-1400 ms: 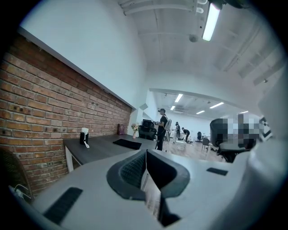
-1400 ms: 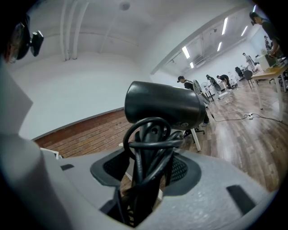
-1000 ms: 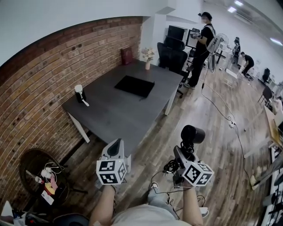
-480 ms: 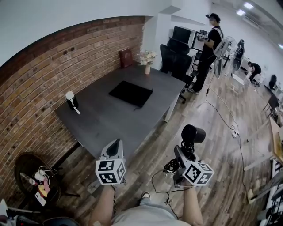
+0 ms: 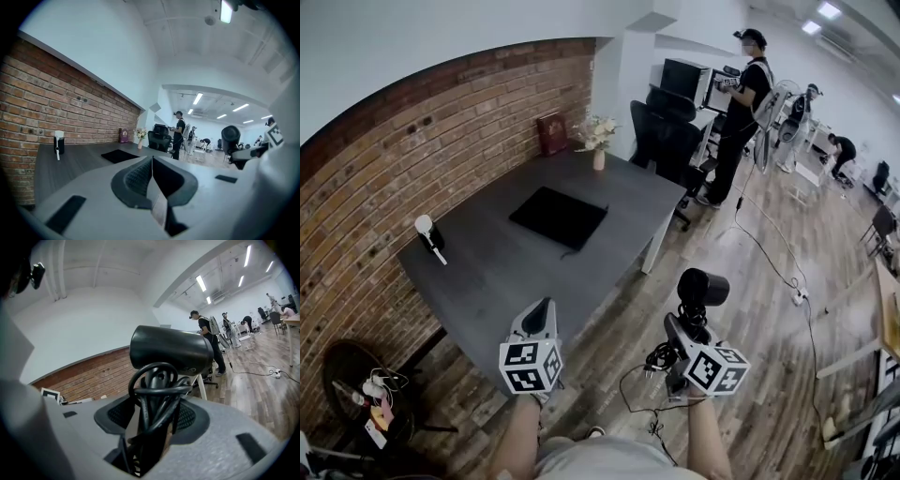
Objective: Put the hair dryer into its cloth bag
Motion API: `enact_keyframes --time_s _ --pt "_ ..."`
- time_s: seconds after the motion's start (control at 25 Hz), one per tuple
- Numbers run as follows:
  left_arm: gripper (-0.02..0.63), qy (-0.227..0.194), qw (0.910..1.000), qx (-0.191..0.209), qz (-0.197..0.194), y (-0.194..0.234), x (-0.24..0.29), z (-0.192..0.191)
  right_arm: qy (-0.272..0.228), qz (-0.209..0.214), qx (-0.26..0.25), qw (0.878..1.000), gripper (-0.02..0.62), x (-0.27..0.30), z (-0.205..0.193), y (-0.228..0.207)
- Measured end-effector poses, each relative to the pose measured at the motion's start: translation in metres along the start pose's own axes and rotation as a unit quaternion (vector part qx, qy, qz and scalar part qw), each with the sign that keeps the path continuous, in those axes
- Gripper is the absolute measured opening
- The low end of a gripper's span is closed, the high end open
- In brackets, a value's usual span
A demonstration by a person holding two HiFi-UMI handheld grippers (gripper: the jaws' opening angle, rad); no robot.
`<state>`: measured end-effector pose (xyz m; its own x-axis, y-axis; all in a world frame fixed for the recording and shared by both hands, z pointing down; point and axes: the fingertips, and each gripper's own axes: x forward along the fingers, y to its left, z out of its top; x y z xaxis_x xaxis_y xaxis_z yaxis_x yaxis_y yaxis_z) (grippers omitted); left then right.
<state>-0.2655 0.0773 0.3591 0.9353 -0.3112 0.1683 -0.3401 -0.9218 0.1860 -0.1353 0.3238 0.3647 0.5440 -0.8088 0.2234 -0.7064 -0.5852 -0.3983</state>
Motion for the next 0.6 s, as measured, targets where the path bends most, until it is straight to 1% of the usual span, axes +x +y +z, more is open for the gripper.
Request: enact_keyframes --time_s 0.2,0.6 --pt "0.009 0.006 1.0 0.002 0.004 -0.005 0.032 -0.001 0.002 0.0 0.003 1.0 0.221 0.022 0.01 -0.023" --pt "0.009 0.017 0.9998 -0.001 0.002 -0.003 0.083 -0.007 0.02 -0.015 0.013 1.0 0.221 0.053 0.007 -0.059"
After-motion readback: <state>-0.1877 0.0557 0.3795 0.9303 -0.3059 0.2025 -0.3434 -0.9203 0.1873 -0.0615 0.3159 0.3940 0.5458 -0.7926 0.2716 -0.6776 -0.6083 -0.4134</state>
